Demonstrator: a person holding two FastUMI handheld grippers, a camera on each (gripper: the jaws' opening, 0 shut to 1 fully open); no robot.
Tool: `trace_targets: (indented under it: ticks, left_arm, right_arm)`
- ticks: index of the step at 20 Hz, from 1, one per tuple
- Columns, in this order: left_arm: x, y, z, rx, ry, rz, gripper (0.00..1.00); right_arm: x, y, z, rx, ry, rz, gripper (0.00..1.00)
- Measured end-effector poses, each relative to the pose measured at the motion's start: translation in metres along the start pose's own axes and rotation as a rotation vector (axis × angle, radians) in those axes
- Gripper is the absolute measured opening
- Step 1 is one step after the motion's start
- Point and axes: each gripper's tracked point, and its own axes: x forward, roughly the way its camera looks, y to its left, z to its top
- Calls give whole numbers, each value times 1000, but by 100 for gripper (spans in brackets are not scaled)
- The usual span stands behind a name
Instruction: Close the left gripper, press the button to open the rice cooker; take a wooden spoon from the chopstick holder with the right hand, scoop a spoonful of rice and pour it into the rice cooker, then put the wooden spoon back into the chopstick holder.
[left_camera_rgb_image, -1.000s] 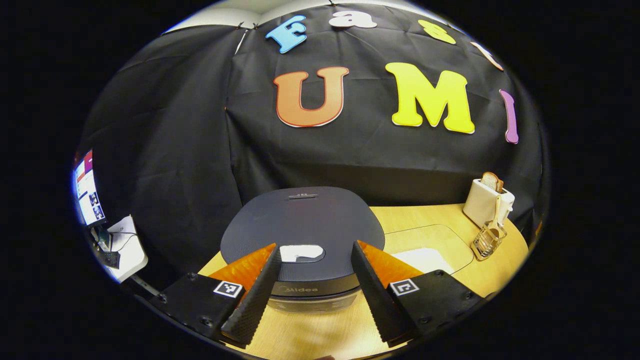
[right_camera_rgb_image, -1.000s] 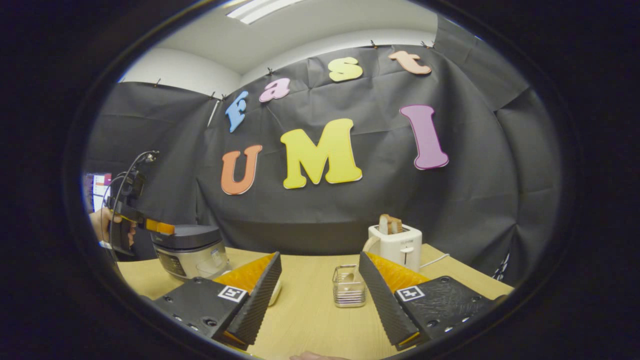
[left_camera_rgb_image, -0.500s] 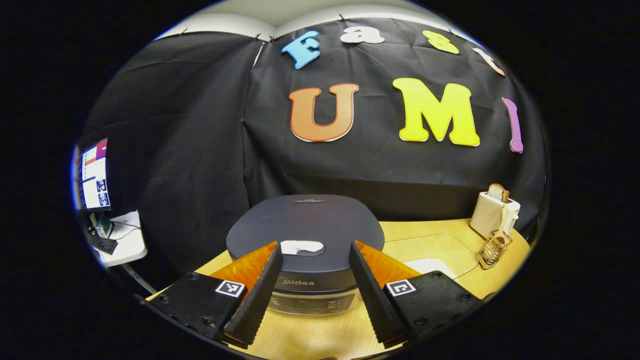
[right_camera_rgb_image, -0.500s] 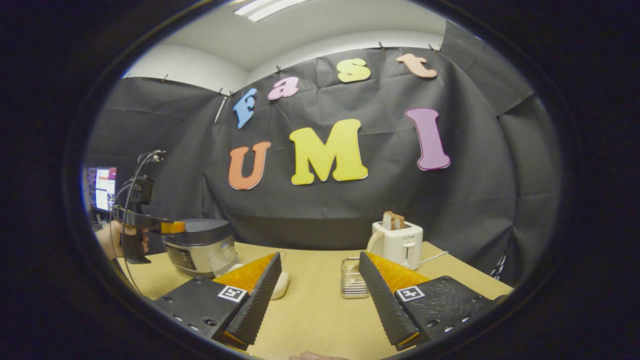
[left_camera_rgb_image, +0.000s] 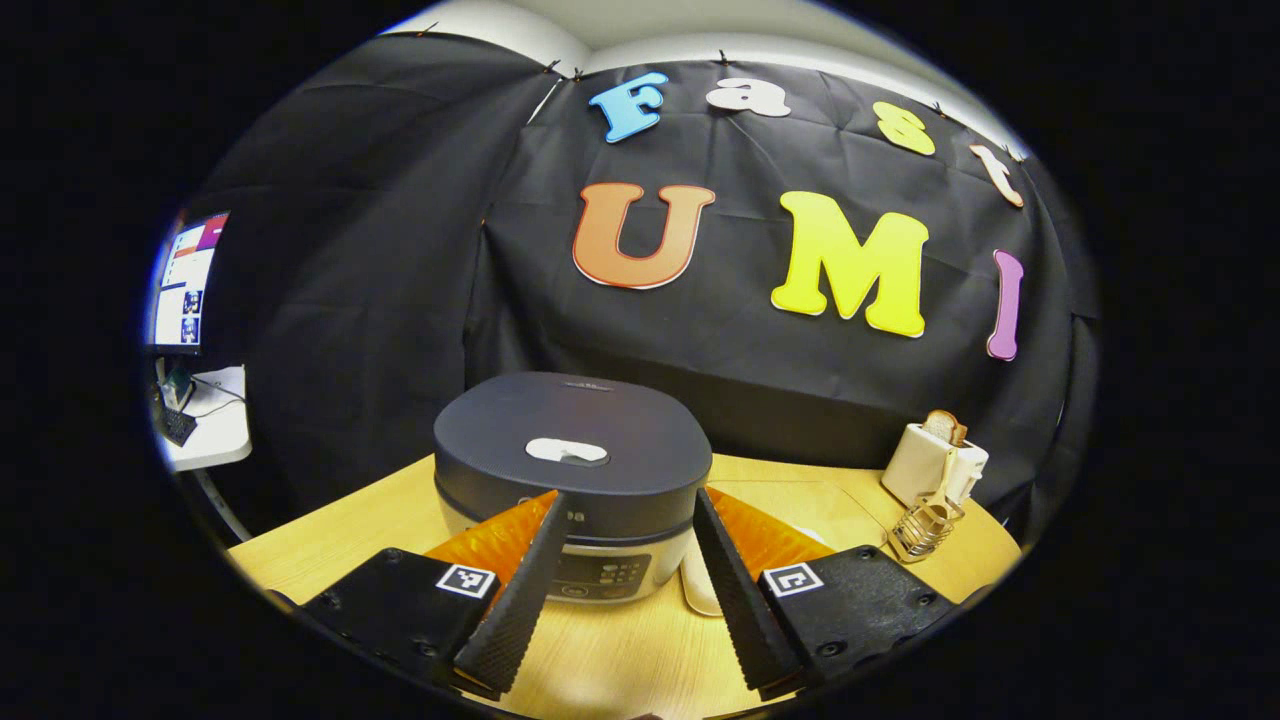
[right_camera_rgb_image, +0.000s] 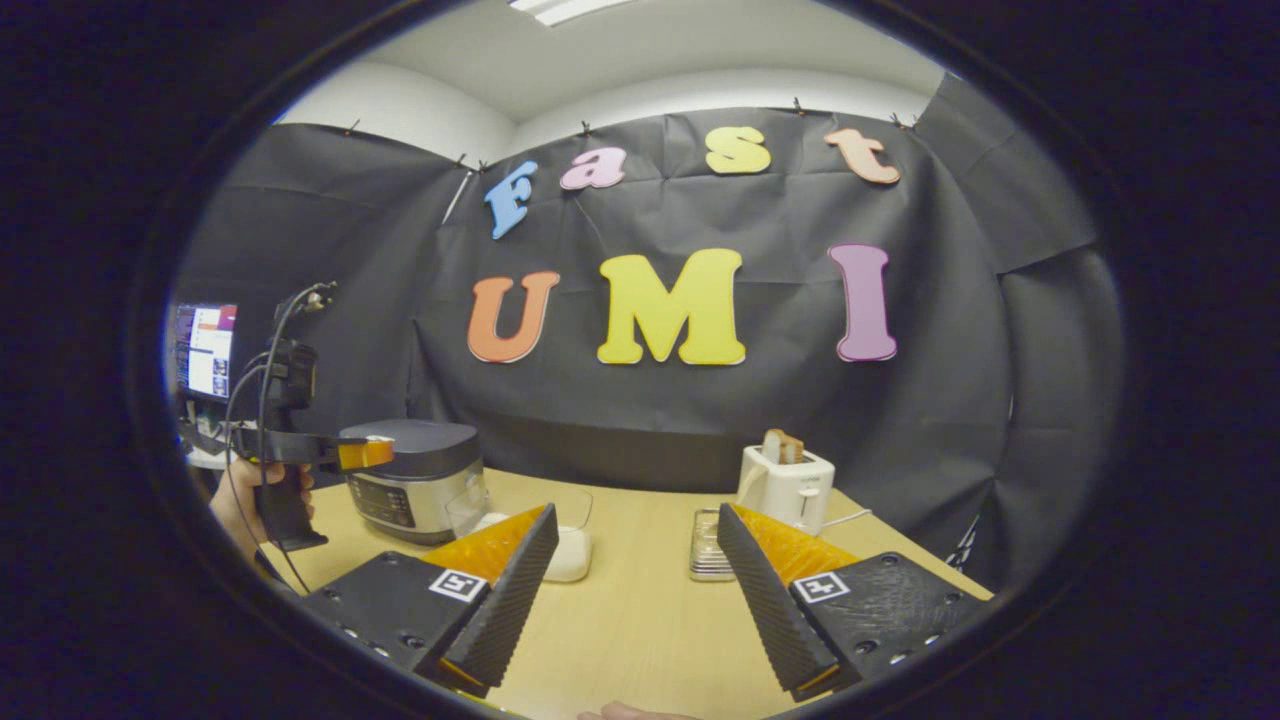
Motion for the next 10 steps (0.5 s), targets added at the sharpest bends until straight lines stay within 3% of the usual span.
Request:
trace_targets:
  ticks: [3,7,10]
  left_arm:
    - [-34,2,12,68,-56,15,79]
    - [-91,-20,13,127,-68,-35,78]
    - [-125,-22,12,107,-69,-35,78]
  right_arm:
    - [-19,0,2,35,19,-7,96]
    - [-39,-11,8,91,32,-18,96]
    - [-48,-17,10,126,38,-11,94]
